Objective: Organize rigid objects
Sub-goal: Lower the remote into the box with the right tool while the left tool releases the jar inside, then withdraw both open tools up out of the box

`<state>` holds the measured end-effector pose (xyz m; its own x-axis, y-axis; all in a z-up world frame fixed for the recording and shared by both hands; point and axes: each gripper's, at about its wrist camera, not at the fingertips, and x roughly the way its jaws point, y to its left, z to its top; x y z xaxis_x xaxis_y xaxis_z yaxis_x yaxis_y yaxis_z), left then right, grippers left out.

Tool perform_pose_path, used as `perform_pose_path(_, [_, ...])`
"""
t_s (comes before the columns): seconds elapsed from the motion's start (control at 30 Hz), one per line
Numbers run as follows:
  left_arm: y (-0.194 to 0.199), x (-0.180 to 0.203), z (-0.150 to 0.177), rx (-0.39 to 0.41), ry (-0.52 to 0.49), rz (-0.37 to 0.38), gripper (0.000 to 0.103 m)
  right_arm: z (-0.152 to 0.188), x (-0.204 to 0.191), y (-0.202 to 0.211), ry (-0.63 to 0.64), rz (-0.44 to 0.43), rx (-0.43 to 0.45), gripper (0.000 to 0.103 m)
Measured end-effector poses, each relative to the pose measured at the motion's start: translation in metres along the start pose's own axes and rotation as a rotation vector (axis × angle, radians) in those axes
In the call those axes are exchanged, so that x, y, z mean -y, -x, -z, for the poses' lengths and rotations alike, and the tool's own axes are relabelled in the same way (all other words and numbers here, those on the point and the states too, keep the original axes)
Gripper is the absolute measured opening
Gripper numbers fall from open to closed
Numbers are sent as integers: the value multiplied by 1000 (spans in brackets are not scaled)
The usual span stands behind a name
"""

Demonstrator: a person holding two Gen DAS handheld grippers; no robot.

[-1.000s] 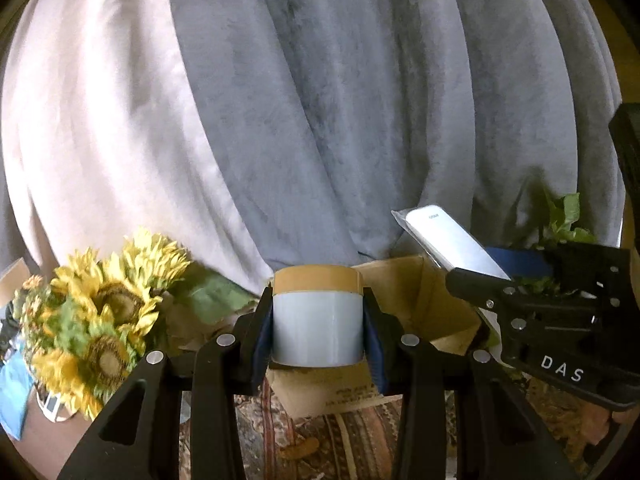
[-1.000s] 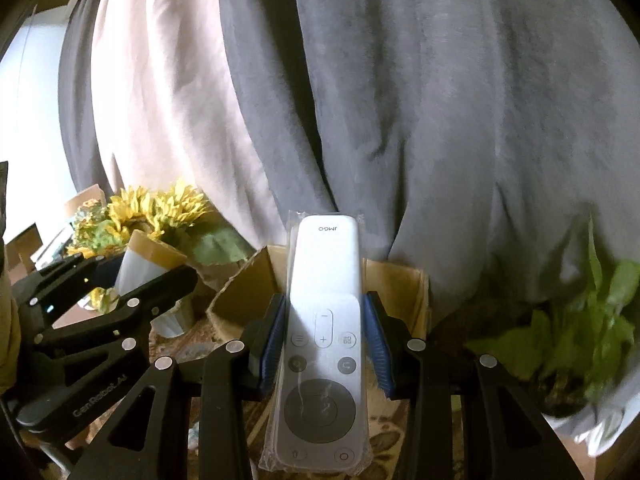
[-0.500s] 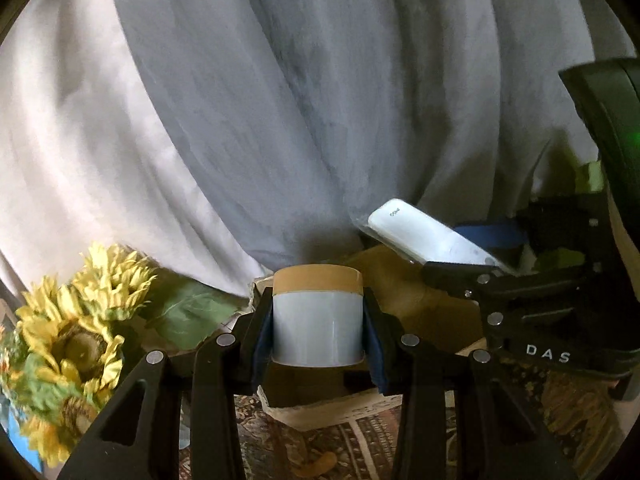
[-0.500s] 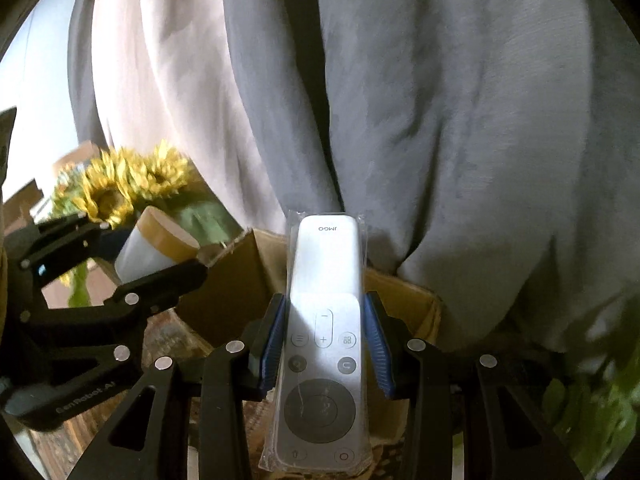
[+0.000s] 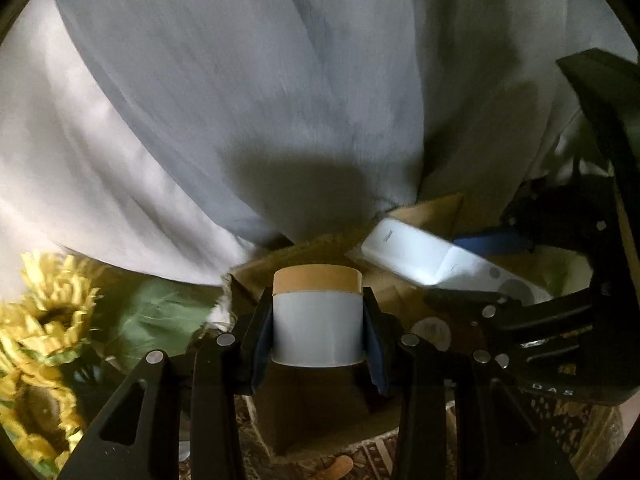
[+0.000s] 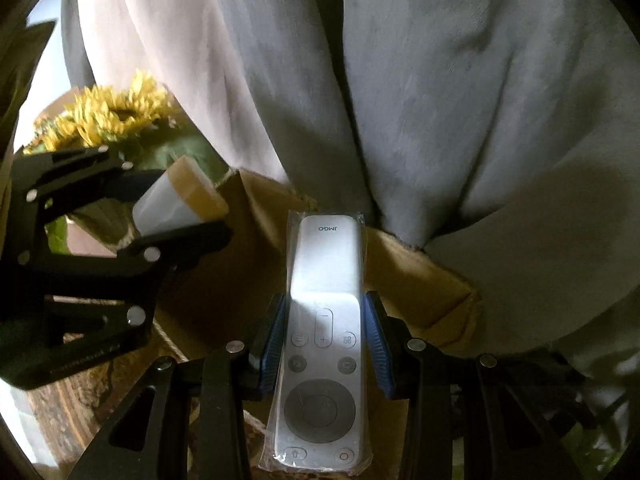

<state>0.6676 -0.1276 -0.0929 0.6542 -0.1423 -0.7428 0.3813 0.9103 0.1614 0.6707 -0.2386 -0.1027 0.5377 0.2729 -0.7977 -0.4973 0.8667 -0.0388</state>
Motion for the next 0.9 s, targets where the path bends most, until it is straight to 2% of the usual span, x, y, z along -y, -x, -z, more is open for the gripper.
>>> perform_pose_path(0.13, [-17,1,1,-59,-4,1,44,2,2,-15,10,21,-49,42])
perform_pose_path(0.2, [-16,1,3,-43,2,-27,53,2,3,-19,1,38,-56,50])
perform_pose_path(0.27, [-12,2,4,-25,2,-45,53,5,3,-18,-9,69,-49,53])
perform_pose_path(0.33, [-8,2,5,-17,2,-39,56,8,1,-13,-7,88,-26,53])
perform_pose_path(0.5, [6,-1,10,3,24,-96,64,13,-3,1,-19,134,6,57])
perform_pose_path(0.9, [52,-4,27,69,81,-140,69,19,-14,46,-77,199,106,62])
